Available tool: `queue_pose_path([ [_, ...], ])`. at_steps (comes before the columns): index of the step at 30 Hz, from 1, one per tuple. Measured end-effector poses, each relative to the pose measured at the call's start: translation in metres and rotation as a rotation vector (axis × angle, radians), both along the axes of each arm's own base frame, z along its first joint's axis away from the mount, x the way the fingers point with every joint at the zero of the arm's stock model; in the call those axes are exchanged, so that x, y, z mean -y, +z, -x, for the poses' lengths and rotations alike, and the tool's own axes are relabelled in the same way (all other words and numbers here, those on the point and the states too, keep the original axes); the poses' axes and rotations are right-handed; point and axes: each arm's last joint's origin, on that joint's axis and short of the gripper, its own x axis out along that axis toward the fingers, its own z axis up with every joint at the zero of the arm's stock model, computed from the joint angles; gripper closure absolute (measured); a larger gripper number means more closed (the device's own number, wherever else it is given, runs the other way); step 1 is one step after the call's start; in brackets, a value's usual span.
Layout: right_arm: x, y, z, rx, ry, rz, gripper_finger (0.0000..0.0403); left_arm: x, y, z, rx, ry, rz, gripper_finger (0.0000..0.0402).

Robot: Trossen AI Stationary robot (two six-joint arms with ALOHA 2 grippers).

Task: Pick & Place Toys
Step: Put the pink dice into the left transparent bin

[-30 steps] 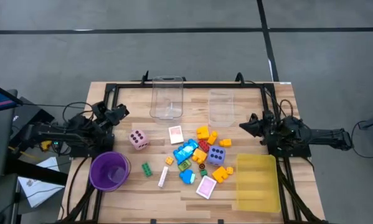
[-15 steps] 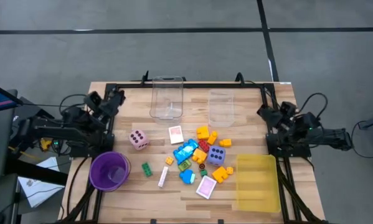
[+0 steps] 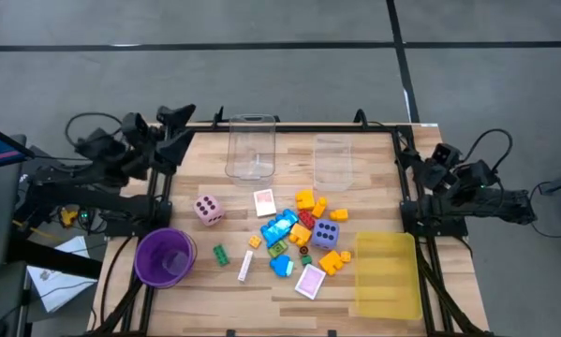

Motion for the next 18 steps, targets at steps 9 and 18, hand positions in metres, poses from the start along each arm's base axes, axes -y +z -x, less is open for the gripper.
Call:
queue_pose_path([
  [9, 0.0, 0.003, -0.001, 0.006, 0.013, -0.002, 0.011, 0.001, 0.041, 0.0, -0.4, -0.012, -0.001, 0.0002],
  [18, -0.001, 0.003, 0.0, 0.013, 0.058, -0.01, 0.011, 0.007, 0.038, -0.025, -0.954, -0.151, 0.013, 0.0002],
])
